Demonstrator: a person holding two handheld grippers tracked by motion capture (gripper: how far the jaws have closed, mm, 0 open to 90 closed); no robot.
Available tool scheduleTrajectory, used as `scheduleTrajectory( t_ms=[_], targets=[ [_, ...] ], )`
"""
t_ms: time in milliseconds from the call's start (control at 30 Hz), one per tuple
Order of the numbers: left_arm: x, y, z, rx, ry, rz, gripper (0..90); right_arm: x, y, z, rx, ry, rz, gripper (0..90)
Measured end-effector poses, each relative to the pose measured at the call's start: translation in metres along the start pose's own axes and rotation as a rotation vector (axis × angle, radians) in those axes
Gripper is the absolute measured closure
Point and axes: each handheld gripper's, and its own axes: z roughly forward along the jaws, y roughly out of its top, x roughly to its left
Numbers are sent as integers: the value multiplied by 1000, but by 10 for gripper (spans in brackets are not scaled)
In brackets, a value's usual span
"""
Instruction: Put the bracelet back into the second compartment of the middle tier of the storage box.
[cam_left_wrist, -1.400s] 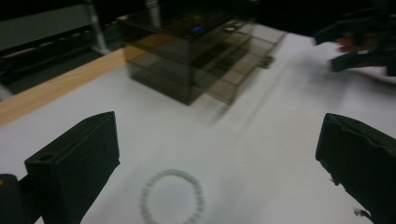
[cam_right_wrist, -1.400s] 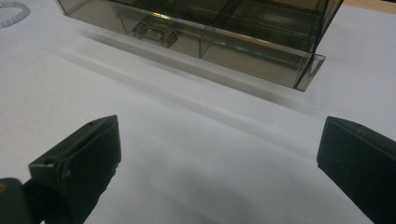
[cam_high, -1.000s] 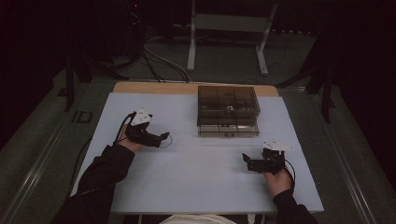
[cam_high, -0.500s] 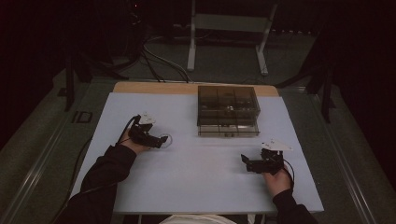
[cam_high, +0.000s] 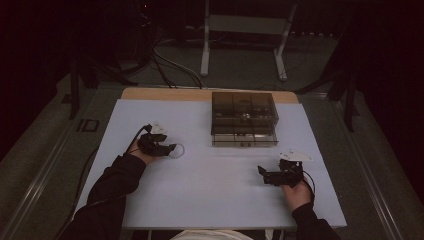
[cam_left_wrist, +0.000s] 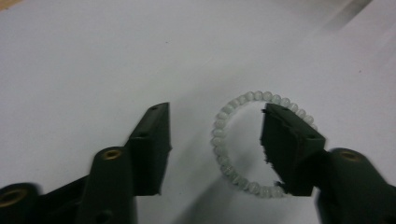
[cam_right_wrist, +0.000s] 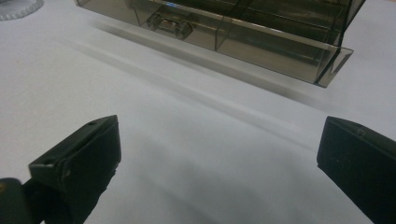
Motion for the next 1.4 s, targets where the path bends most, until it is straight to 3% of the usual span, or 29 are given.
scheduleTrajectory(
  t_ms=[100, 267, 533, 700, 1067, 1400],
  targets=[
    [1, -1, 2, 15, -21, 4, 552, -1, 0, -1, -4, 2, 4, 0],
    [1, -2, 7, 45, -14, 13, 667, 0, 0, 0, 1, 7, 2, 0],
    [2, 0, 9, 51, -55, -5, 757, 0, 0, 0, -1, 7, 2, 0],
    [-2, 2, 11, 57, -44, 10, 859, 0, 0, 0, -1, 9, 0, 0],
    [1, 5, 11, 78, -67, -54, 883, -1, 0, -1, 0, 15, 4, 0],
    [-1, 10, 3, 56, -62, -48, 886, -1, 0, -1, -2, 18, 4, 0]
  ],
)
